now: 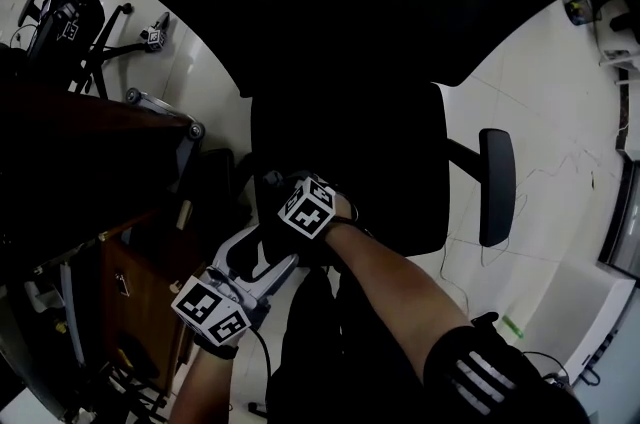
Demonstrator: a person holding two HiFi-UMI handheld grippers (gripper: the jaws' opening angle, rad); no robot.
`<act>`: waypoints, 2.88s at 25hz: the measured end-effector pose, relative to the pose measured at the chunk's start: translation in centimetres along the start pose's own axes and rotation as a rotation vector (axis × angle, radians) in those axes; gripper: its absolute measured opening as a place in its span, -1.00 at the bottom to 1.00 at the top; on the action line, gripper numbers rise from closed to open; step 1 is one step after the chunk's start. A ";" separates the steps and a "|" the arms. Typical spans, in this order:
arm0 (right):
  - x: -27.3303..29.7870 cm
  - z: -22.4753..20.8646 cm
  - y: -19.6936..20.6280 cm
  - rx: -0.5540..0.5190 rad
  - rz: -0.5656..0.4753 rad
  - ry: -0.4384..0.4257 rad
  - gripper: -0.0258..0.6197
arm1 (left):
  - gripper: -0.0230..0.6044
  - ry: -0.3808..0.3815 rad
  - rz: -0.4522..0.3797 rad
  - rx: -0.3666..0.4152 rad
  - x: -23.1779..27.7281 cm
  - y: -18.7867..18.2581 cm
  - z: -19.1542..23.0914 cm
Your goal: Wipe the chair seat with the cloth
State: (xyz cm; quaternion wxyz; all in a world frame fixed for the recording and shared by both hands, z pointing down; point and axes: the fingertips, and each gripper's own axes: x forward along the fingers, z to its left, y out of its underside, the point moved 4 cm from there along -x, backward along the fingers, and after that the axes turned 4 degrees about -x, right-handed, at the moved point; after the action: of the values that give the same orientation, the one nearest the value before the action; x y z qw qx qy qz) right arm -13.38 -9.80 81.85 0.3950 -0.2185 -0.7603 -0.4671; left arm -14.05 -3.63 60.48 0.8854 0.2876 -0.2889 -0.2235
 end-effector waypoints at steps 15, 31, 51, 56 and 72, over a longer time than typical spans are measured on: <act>-8.6 -8.1 17.5 0.088 0.188 0.180 -0.76 | 0.10 0.137 0.082 -0.020 4.3 2.9 -2.8; -9.7 -3.7 13.1 0.142 0.081 0.121 -0.76 | 0.10 0.106 0.119 0.017 1.7 3.5 -3.7; -2.0 7.4 12.6 -0.058 0.130 -0.118 -0.76 | 0.10 0.008 0.126 -0.001 -0.8 5.0 -1.5; -8.2 2.9 20.6 0.070 0.186 -0.014 -0.76 | 0.10 0.073 0.149 0.016 2.0 5.3 -4.3; -19.8 -3.3 28.2 0.491 0.137 0.233 -0.76 | 0.10 0.125 0.171 0.039 4.7 4.1 -7.9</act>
State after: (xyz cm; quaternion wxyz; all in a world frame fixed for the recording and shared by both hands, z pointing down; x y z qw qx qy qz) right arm 19.43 1.25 81.94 0.5514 -0.1119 -0.7838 -0.2630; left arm -4.60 -0.29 59.66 0.9118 0.2924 -0.2607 -0.1233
